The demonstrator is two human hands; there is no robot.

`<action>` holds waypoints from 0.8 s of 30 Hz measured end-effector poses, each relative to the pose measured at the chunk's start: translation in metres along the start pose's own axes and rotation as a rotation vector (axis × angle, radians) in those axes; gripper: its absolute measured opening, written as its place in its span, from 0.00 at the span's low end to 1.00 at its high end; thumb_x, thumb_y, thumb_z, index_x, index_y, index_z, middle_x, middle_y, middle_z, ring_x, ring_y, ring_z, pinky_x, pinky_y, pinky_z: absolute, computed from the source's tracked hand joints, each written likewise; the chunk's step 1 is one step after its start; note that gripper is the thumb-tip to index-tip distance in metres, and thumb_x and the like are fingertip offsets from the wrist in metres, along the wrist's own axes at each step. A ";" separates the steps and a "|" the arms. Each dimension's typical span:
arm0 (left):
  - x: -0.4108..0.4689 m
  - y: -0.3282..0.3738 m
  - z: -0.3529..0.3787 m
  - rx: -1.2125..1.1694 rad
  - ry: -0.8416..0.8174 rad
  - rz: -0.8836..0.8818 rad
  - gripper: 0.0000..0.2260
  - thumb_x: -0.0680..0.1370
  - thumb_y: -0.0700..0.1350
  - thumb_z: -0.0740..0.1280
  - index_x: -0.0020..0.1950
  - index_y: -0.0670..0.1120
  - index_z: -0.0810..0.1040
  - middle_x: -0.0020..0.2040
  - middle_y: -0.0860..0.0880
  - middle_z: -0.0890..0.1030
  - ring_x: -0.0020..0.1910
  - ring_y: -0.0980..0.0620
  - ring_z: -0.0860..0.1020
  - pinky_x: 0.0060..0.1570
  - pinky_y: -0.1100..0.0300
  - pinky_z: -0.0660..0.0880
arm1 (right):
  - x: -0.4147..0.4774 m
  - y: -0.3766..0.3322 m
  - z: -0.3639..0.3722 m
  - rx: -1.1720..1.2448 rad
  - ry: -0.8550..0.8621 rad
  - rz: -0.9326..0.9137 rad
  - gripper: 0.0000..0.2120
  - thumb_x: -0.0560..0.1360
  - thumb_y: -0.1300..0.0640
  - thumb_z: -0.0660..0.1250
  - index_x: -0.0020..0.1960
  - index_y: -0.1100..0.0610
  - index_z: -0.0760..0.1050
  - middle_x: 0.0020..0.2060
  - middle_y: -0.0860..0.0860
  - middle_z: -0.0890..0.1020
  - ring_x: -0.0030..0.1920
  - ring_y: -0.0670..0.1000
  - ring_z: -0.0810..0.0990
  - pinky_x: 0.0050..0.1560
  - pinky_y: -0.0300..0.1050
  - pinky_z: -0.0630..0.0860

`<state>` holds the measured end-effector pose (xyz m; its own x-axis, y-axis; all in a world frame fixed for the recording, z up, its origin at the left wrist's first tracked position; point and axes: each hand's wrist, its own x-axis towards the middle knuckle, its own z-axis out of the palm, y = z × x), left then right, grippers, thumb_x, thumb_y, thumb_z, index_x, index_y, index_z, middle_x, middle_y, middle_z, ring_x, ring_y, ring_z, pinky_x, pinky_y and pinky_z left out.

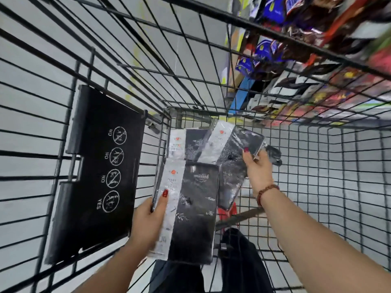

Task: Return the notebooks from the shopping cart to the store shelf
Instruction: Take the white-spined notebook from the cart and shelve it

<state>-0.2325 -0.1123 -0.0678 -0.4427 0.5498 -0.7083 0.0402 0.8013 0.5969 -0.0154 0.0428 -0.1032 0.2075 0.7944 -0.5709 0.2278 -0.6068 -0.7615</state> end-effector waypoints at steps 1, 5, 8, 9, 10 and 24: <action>0.000 0.004 0.000 0.004 0.003 -0.012 0.24 0.73 0.64 0.63 0.41 0.41 0.75 0.30 0.46 0.74 0.30 0.52 0.72 0.30 0.60 0.71 | -0.004 -0.004 -0.012 0.021 0.039 -0.024 0.11 0.78 0.58 0.63 0.59 0.57 0.72 0.48 0.49 0.78 0.49 0.49 0.77 0.52 0.37 0.75; -0.008 0.027 -0.001 0.032 -0.005 0.052 0.18 0.76 0.60 0.63 0.37 0.47 0.71 0.29 0.52 0.70 0.30 0.50 0.69 0.33 0.56 0.66 | -0.026 -0.024 -0.063 0.126 0.170 -0.085 0.02 0.77 0.58 0.64 0.49 0.52 0.73 0.39 0.49 0.77 0.39 0.47 0.75 0.48 0.48 0.75; -0.023 0.048 -0.008 0.015 -0.038 0.114 0.18 0.78 0.57 0.62 0.38 0.43 0.72 0.27 0.53 0.65 0.26 0.53 0.62 0.27 0.58 0.60 | -0.052 -0.040 -0.104 0.213 0.282 -0.106 0.02 0.78 0.57 0.63 0.49 0.55 0.73 0.35 0.48 0.75 0.33 0.42 0.73 0.41 0.41 0.73; -0.027 0.055 -0.010 0.017 -0.042 0.130 0.19 0.78 0.57 0.62 0.42 0.40 0.74 0.26 0.54 0.64 0.25 0.54 0.61 0.26 0.59 0.60 | -0.062 -0.046 -0.118 0.247 0.312 -0.110 0.04 0.78 0.56 0.63 0.50 0.55 0.74 0.37 0.49 0.76 0.35 0.43 0.75 0.42 0.43 0.74; -0.034 0.064 -0.011 0.011 -0.041 0.144 0.20 0.78 0.56 0.62 0.46 0.39 0.75 0.26 0.54 0.64 0.25 0.54 0.61 0.26 0.59 0.60 | -0.069 -0.045 -0.133 0.283 0.316 -0.105 0.07 0.78 0.53 0.63 0.52 0.56 0.76 0.41 0.50 0.80 0.40 0.46 0.78 0.46 0.45 0.77; -0.164 0.196 0.086 0.109 -0.158 0.454 0.39 0.74 0.68 0.59 0.69 0.37 0.65 0.44 0.36 0.79 0.37 0.43 0.78 0.38 0.49 0.77 | -0.166 -0.069 -0.320 0.709 0.542 -0.150 0.08 0.79 0.54 0.62 0.43 0.54 0.76 0.28 0.44 0.82 0.29 0.44 0.80 0.31 0.37 0.77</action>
<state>-0.0747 -0.0249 0.1331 -0.2174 0.8714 -0.4398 0.2948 0.4882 0.8215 0.2387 -0.0563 0.1426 0.6833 0.6330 -0.3640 -0.3140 -0.1952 -0.9291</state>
